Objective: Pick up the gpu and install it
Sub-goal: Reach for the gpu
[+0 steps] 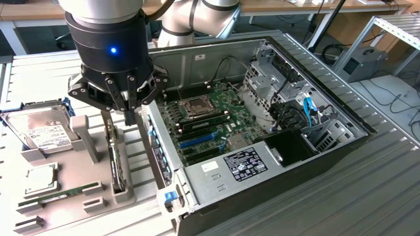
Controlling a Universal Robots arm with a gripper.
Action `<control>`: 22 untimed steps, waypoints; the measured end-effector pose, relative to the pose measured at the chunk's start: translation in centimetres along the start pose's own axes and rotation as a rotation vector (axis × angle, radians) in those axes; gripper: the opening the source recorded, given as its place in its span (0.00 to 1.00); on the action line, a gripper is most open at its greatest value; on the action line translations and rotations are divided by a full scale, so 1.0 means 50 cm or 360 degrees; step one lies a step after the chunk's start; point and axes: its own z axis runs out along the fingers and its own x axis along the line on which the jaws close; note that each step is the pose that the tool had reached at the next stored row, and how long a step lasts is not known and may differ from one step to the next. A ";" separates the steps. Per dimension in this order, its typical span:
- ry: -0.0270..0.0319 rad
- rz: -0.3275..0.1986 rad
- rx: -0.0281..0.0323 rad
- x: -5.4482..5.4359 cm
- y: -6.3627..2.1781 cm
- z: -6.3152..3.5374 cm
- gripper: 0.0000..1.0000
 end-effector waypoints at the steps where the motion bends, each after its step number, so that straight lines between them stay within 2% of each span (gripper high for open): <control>1: -0.00001 0.0000 0.00008 0.000 -0.002 0.000 0.11; 22: -0.00011 0.0000 0.00137 -0.002 -0.032 0.000 0.11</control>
